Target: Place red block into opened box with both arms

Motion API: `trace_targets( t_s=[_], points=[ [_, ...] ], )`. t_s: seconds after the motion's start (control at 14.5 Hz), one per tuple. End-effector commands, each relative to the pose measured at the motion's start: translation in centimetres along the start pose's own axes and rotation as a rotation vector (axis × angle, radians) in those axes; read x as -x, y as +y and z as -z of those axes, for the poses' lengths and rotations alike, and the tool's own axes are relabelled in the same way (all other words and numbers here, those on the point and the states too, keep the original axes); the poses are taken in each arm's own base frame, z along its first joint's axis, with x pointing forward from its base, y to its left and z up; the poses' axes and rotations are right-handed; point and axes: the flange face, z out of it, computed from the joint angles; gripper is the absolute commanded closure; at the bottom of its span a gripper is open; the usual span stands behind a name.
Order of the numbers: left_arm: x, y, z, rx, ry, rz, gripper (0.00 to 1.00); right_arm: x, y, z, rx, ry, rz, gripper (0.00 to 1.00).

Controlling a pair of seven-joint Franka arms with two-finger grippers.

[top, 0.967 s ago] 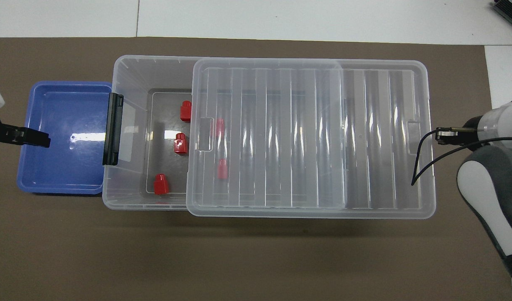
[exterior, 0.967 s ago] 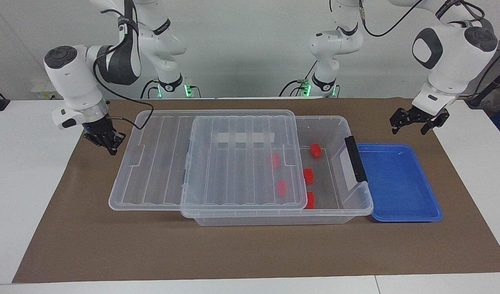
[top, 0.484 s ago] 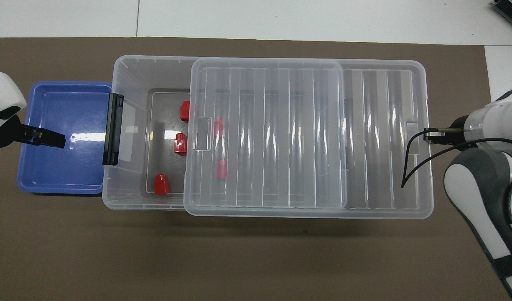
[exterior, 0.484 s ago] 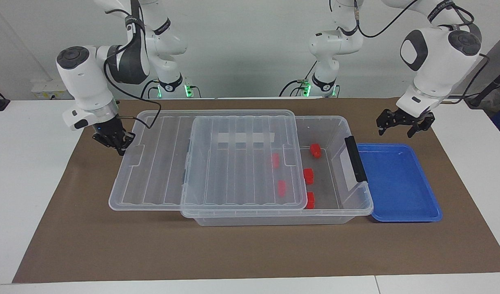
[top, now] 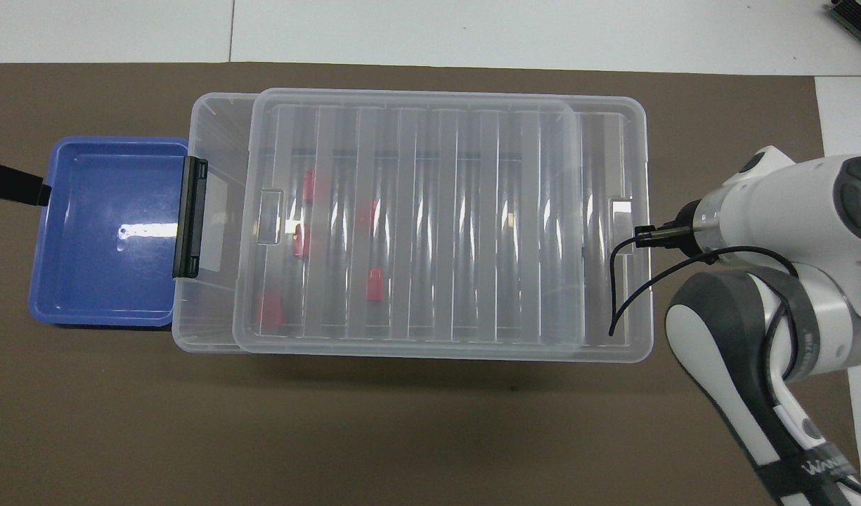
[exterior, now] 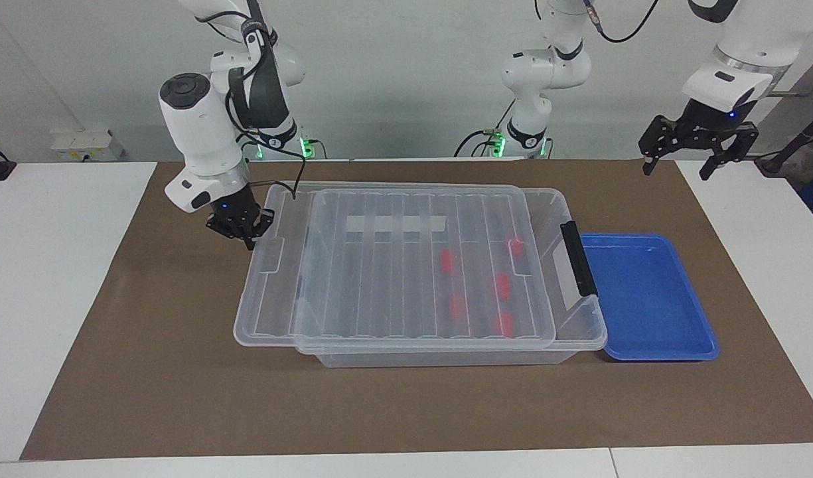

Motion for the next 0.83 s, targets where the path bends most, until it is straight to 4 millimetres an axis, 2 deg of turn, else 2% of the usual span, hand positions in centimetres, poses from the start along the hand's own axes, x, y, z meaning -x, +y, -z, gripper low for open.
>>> trace_targets(
  t_s=[0.0, 0.07, 0.21, 0.35, 0.48, 0.55, 0.62, 0.69, 0.76],
  points=[
    [0.0, 2.4, -2.4, 0.006, 0.007, -0.041, 0.00, 0.5, -2.2, 0.3, -0.026, 0.001, 0.009, 1.00],
    [0.2, 4.2, -2.9, 0.001, -0.012, -0.073, 0.00, 0.5, -2.8, 0.4, -0.027, 0.002, 0.004, 1.00],
    [0.6, 4.3, -2.3, -0.021, -0.007, -0.075, 0.00, 0.6, -3.7, 0.4, -0.031, 0.006, 0.009, 1.00],
    [1.0, 4.3, -0.2, -0.022, -0.006, -0.073, 0.00, 0.6, -4.1, 0.5, -0.042, 0.009, 0.010, 1.00],
    [1.3, 4.4, -0.3, -0.010, -0.036, -0.075, 0.00, 0.7, -4.4, 0.5, -0.043, 0.009, 0.013, 1.00],
    [1.4, 4.9, -0.3, -0.009, -0.057, -0.080, 0.00, 0.9, -5.3, 0.5, -0.045, 0.008, 0.030, 1.00],
    [1.1, 5.7, -0.6, -0.008, -0.051, -0.063, 0.00, 0.9, -5.7, 0.5, -0.046, 0.010, 0.036, 1.00],
    [1.2, 5.9, -0.2, -0.008, -0.036, 0.064, 0.00, 0.9, -5.7, 0.5, -0.046, 0.010, 0.038, 1.00],
    [1.3, 6.0, -0.3, -0.002, -0.045, 0.119, 0.00, 1.0, -6.3, 0.5, -0.047, 0.009, 0.048, 1.00]
  ],
)
